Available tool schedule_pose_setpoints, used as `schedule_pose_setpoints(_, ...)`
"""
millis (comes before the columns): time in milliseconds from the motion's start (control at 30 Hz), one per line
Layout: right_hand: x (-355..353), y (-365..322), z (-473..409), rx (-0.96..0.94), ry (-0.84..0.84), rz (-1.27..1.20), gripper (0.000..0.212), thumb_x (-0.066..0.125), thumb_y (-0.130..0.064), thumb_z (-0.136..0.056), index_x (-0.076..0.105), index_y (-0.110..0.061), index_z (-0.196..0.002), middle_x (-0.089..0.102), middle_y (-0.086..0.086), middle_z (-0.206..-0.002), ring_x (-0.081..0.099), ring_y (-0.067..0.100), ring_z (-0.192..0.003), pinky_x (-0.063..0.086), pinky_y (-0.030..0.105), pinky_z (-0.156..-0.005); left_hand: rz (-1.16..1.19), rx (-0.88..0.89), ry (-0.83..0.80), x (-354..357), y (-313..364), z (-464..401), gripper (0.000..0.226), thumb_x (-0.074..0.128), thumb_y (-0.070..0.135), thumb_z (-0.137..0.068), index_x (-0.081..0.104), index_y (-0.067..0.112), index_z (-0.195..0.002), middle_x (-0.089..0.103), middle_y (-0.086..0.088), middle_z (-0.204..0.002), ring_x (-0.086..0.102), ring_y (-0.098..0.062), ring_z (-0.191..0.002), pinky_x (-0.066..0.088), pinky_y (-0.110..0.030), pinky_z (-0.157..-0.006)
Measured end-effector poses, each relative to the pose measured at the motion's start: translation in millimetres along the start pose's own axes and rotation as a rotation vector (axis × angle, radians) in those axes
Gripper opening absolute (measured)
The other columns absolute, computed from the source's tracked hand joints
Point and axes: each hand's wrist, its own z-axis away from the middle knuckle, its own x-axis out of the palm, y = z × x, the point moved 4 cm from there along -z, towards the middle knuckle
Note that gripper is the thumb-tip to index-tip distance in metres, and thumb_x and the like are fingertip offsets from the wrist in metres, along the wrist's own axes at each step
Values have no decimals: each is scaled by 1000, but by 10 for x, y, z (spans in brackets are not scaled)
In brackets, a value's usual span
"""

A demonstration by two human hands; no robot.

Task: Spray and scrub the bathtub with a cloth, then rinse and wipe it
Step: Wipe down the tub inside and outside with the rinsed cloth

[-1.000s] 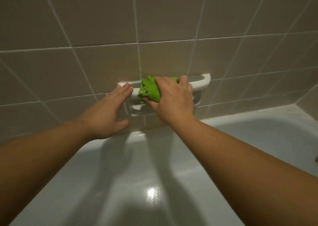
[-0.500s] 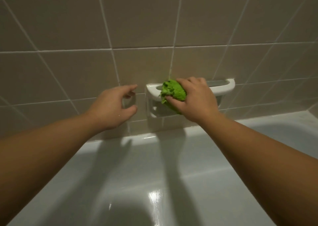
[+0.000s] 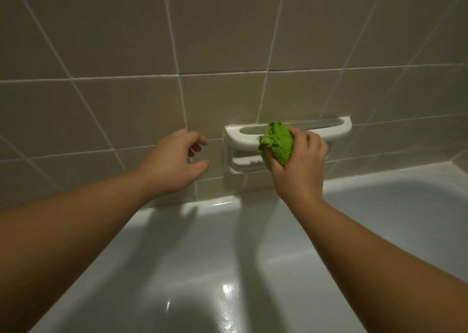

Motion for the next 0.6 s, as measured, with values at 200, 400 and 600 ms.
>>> schedule_pose_setpoints(200,386,-368,477,876,123,-719,65,68,-57,-92,55,-14,-139,58,10,-133,57,30,-124,45,32,-100,62,-15,20,26,29,36,41,79,24,-87,65,23,-125,60,4,-109,60,-12,-98,47,-27,-85)
schedule_pose_setpoints(400,482,-642,53,1128,118,-880,72,68,-55,-93,39,-8,-140,56,17,-140,59,36,-124,43,33,-93,110,-39,10,52,-13,116,46,80,21,-85,60,26,-126,62,7,-105,62,-12,-95,50,-31,-82)
schedule_pose_setpoints(600,375,-545,-116,1095,56,-725,98,66,-50,-96,6,-11,-162,33,23,-155,46,42,-136,39,45,-109,134,-45,-13,108,113,81,55,78,22,-87,55,26,-137,61,10,-103,61,-8,-95,50,-32,-83)
